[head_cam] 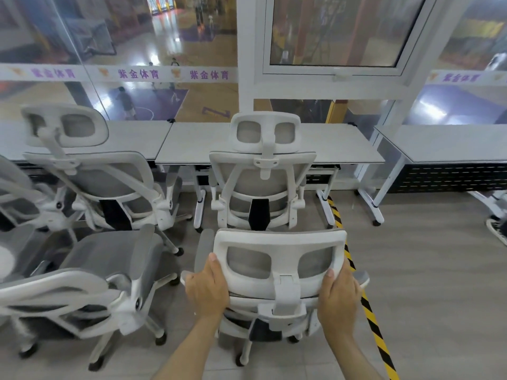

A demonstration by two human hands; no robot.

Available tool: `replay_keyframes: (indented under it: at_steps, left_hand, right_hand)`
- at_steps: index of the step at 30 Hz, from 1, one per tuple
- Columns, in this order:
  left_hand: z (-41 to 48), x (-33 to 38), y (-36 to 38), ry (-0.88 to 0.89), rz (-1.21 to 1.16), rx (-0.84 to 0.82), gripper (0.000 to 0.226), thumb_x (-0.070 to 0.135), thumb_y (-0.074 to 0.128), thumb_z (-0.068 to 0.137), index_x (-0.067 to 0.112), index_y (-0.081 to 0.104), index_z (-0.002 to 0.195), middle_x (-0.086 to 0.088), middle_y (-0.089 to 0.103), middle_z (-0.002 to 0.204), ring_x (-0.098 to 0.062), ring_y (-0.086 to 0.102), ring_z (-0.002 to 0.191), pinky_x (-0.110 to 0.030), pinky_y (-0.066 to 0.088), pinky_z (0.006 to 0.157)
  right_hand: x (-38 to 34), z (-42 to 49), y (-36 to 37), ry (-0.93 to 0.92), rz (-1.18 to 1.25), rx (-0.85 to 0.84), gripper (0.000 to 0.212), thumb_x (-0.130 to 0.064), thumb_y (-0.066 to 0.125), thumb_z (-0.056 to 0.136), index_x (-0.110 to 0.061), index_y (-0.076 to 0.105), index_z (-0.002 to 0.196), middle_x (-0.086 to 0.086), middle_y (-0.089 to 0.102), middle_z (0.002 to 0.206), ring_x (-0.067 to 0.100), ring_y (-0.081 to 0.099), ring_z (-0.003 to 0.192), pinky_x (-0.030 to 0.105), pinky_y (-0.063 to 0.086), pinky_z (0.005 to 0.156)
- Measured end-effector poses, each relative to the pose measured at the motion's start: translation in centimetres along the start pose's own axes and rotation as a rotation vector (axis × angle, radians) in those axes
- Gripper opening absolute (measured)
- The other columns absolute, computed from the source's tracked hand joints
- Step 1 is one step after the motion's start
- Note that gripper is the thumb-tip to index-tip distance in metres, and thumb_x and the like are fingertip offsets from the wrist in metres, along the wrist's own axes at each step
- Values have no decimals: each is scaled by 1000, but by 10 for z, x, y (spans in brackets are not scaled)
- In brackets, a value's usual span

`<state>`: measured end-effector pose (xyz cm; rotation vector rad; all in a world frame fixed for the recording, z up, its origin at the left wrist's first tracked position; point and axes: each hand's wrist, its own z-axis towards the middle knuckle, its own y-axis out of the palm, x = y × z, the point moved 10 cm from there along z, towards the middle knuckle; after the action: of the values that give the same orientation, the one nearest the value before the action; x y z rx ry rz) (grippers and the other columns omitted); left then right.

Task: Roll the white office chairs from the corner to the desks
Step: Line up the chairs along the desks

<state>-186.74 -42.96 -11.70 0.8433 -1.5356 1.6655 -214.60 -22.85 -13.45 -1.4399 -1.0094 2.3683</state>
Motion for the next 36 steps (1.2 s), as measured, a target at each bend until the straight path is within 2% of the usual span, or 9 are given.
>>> replay_keyframes:
  at_steps: [2,4,6,13,16,21,28,33,36]
  left_hand:
    - [7,-2,6,-20,49,-7,79,64,19,100,3,66,82,-9,50,60,-34,55,72,-45,44,77]
    - [11,12,6,64,12,40,65,53,22,99,9,53,62,6,35,48,-22,37,59,-51,47,77]
    - [15,19,9,95,12,73,54,46,23,99,16,44,59,11,27,47,-16,28,56,-50,46,75]
    - [40,13,38,103,110,82,57,48,17,101,17,43,61,13,30,48,-23,40,64,-43,43,68]
    - [46,4,41,87,129,74,64,52,17,101,14,46,59,9,37,50,-30,46,71,-42,45,66]
    - [45,-1,37,56,99,100,56,53,21,100,25,35,54,1,40,55,-34,50,75,-42,47,65]
    - [37,-16,41,52,106,89,63,52,17,101,14,45,59,-1,41,54,-32,49,76,-42,48,62]
    - [32,-12,39,37,44,78,57,54,19,100,22,40,57,0,39,56,-33,50,74,-44,50,65]
    - [27,-10,33,34,45,72,59,53,16,97,18,48,62,-1,39,55,-33,49,75,-42,46,67]
  right_hand:
    - [3,9,5,4,-10,5,56,-50,18,105,-18,38,147,1,62,119,26,58,111,49,39,109]
    - [2,16,9,8,-3,18,55,-49,19,105,-19,38,147,2,62,120,25,58,112,49,39,109]
    - [2,23,12,13,5,35,54,-47,19,105,-19,39,147,2,62,119,27,58,111,45,39,109]
    - [-3,51,17,-16,23,98,52,-39,23,104,-14,45,144,-2,63,114,18,58,105,47,39,107]
    - [-2,52,21,-31,25,105,52,-38,23,104,-12,45,144,0,64,111,18,59,100,43,39,107]
    - [3,47,25,-7,30,107,57,-44,21,104,-11,46,144,4,64,107,23,59,97,31,33,107]
    - [2,38,16,-42,95,111,54,-38,27,102,-13,43,148,3,63,123,22,58,108,46,41,106]
    - [8,36,19,-36,83,109,54,-41,26,104,-13,44,146,2,63,116,20,58,107,33,30,113]
    - [17,39,25,-38,33,21,56,-48,21,105,-14,44,144,-1,63,107,22,59,102,50,40,109]
